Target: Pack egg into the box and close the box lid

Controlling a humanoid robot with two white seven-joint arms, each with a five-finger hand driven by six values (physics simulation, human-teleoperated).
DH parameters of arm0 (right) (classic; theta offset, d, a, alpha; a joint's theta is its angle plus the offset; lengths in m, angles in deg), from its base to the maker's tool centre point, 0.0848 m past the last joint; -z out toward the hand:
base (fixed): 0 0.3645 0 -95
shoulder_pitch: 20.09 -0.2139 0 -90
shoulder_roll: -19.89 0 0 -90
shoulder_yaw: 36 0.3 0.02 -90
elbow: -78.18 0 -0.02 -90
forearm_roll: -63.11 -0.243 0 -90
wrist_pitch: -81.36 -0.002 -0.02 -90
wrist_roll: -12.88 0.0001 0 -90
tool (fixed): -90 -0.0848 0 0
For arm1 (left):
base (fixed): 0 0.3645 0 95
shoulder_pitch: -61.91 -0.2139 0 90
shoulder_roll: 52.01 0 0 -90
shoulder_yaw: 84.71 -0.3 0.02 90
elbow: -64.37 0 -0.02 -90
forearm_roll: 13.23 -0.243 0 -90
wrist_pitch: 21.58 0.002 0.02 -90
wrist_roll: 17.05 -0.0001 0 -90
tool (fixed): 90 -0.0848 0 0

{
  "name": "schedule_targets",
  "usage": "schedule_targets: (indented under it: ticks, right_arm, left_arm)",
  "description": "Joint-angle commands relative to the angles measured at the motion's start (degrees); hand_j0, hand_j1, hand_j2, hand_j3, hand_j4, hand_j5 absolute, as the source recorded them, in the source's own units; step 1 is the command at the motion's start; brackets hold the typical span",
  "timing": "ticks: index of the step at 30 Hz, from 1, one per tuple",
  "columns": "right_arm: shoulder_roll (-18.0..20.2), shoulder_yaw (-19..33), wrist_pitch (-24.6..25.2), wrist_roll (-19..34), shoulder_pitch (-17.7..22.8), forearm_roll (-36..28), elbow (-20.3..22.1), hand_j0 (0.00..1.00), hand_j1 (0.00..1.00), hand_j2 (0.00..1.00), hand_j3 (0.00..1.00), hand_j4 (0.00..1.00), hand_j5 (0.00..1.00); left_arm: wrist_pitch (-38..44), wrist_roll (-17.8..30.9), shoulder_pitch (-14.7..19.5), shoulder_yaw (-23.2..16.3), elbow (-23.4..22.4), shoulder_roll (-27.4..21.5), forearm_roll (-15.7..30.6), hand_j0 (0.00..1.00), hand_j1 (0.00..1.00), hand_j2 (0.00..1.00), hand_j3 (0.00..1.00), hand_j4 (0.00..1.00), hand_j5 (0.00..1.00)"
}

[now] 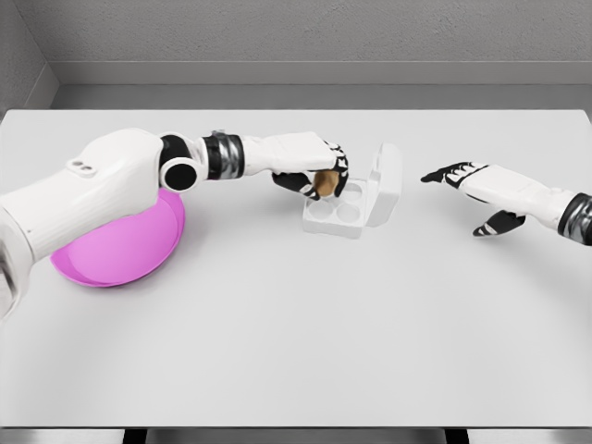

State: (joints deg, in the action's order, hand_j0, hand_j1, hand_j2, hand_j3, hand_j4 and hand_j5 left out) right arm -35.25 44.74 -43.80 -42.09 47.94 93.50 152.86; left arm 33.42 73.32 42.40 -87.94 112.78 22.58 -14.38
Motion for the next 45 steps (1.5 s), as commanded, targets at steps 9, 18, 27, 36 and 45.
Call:
schedule_targets:
  ticks: [9,18,27,36,45]
  right_arm:
    - [0.1,0.0,0.2,0.0,0.0,-0.4,0.0,1.0,1.0,1.0,1.0,1.0,1.0]
    - [0.1,0.0,0.2,0.0,0.0,-0.4,0.0,1.0,1.0,1.0,1.0,1.0,1.0]
    - [0.0,0.0,0.2,0.0,0.1,-0.3,0.0,1.0,1.0,1.0,1.0,1.0,1.0]
    - [0.0,-0.1,0.2,0.0,0.1,-0.3,0.0,1.0,1.0,1.0,1.0,1.0,1.0]
    - [0.1,0.0,0.2,0.0,0.7,-0.4,2.6,1.0,1.0,1.0,1.0,1.0,1.0]
  left_arm:
    - [0.0,0.0,-0.1,0.2,-0.5,0.4,0.4,0.39,0.39,0.39,0.39,0.39,0.39]
    - [0.0,0.0,-0.1,0.2,-0.3,0.3,0.5,0.81,0.81,0.81,0.81,0.81,0.81]
    - [0.0,0.0,-0.2,0.3,0.0,-0.7,0.5,1.0,1.0,1.0,1.0,1.0,1.0]
    - [0.0,0.0,-1.3,5.4,0.6,-6.5,0.5,1.0,1.0,1.0,1.0,1.0,1.0]
    - [0.0,0.6,-1.3,10.9,0.8,-15.5,0.9,1.0,1.0,1.0,1.0,1.0,1.0]
